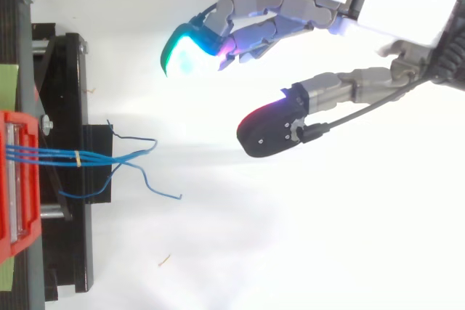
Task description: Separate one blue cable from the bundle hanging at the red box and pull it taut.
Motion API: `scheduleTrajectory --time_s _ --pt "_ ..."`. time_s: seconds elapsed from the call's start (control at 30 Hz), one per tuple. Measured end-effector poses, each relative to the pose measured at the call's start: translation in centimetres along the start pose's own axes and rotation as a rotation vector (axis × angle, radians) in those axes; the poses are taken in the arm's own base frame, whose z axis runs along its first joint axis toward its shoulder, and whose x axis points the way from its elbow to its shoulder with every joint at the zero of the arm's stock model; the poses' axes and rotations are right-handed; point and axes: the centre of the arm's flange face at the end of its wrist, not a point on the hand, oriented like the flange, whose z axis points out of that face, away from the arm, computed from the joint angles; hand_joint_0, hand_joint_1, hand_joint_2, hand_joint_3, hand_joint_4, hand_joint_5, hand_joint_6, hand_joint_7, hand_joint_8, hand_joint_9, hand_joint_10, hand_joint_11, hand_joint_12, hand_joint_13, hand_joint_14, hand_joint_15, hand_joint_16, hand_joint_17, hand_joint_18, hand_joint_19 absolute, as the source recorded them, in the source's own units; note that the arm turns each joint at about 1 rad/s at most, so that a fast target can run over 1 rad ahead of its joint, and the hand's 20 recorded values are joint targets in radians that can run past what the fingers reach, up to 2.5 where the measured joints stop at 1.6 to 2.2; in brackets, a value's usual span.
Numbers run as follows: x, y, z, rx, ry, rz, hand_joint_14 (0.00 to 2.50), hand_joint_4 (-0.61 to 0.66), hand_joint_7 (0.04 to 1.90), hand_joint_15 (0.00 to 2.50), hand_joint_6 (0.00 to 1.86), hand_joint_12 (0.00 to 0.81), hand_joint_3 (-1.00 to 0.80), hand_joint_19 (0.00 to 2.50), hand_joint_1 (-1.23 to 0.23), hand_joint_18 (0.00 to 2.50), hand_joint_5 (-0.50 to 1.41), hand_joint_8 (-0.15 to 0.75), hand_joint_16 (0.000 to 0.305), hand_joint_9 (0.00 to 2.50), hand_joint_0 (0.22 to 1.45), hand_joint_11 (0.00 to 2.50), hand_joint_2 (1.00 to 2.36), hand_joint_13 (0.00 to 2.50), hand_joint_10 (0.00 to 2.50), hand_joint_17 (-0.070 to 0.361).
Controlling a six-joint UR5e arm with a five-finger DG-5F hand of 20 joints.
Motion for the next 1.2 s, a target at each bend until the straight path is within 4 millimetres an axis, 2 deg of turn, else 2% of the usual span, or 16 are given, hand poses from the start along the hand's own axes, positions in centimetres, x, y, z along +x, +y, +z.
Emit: scheduleTrajectory --time_s 0.47,0.73,1.2 --pt "1.0 -0.9 1.6 -0.004 0.025 0.015 0.01 0.2 0.86 0.31 0.5 0.37 -0.5 0.56 -0.6 0.54 -0.21 0.283 0.054 0.6 0.51 0.44 1.0 0.56 0.01 0.121" --pt "2.3 -2.2 3.9 -0.02 0.064 0.047 0.01 0.2 0.86 0.31 0.5 0.369 -0.5 0.57 -0.6 0.53 -0.21 0.283 0.053 0.61 0.51 0.45 1.0 0.57 0.01 0.12" --pt "2.7 -2.1 5.2 -0.091 0.112 0.084 0.01 0.2 0.86 0.32 0.5 0.37 -0.5 0.57 -0.6 0.54 -0.2 0.287 0.053 0.63 0.51 0.48 1.0 0.58 0.01 0.12"
